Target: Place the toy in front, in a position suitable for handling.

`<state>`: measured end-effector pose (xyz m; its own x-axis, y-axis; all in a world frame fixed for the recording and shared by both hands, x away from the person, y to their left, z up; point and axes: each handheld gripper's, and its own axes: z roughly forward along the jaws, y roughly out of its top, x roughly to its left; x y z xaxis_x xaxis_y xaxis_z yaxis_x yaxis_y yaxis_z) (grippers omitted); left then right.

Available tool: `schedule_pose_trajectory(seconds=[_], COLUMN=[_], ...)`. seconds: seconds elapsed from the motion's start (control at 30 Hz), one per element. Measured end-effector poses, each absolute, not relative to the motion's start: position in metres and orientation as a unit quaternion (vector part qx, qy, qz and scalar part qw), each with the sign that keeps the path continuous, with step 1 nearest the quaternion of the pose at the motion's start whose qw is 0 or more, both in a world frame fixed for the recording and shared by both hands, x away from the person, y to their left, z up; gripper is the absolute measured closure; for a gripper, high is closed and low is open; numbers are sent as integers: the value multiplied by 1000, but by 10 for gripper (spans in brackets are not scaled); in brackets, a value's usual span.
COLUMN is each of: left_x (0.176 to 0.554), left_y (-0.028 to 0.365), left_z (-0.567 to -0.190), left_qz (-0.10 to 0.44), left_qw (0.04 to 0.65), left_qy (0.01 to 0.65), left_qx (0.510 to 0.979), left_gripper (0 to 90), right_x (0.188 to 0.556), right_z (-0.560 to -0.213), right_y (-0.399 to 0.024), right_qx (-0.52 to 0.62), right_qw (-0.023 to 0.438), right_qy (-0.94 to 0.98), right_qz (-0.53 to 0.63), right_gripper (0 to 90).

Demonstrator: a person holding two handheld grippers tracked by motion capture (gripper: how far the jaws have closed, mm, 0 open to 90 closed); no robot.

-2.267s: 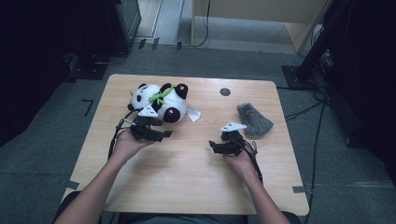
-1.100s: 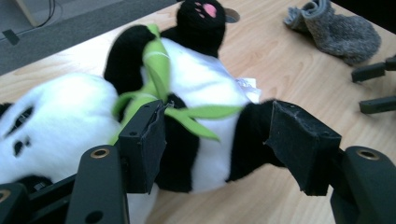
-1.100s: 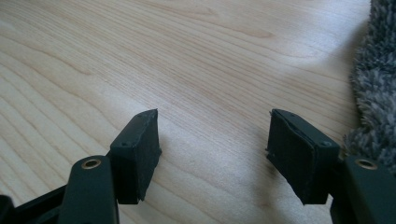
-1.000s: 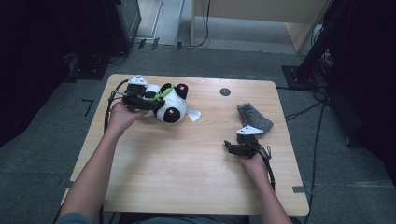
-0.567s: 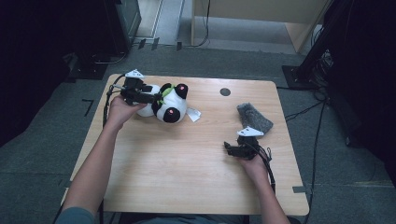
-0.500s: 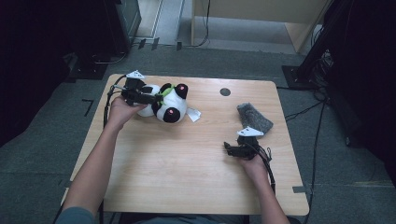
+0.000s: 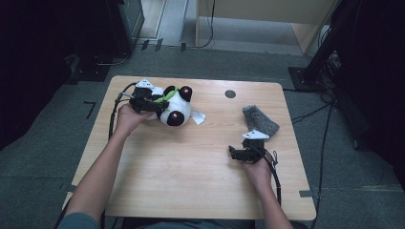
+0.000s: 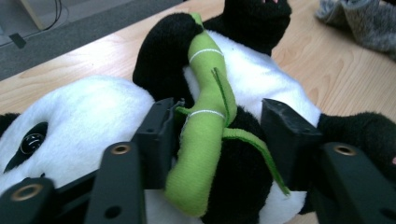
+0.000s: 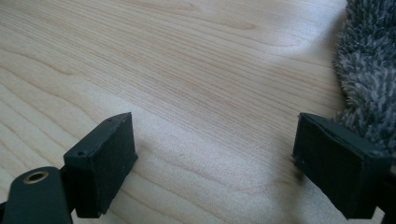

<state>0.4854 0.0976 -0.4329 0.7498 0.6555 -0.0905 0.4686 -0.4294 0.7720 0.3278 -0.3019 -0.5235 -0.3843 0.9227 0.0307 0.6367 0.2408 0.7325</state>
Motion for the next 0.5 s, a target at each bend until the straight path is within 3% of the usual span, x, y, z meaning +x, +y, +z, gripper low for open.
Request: schedule_pose_trajectory(seconds=[0.2,0.27,0.5], left_x=[484,482,479], left_y=[96,96,95], left_z=[-431,-430,-423], left_qz=[96,95,90], left_qw=[409,409,415], left_qy=[363,369,384], left_qx=[832,829,820], left_gripper=[634,660,690], right_x=[329,329,330], right_z=[-523,-521,-517], right_y=[-301,-302,-303], right_qx=[517,517,523], right_qw=[212,212,207], right_qy=[757,757,756], right_qz=[340,339,334], right_gripper=[178,248,330])
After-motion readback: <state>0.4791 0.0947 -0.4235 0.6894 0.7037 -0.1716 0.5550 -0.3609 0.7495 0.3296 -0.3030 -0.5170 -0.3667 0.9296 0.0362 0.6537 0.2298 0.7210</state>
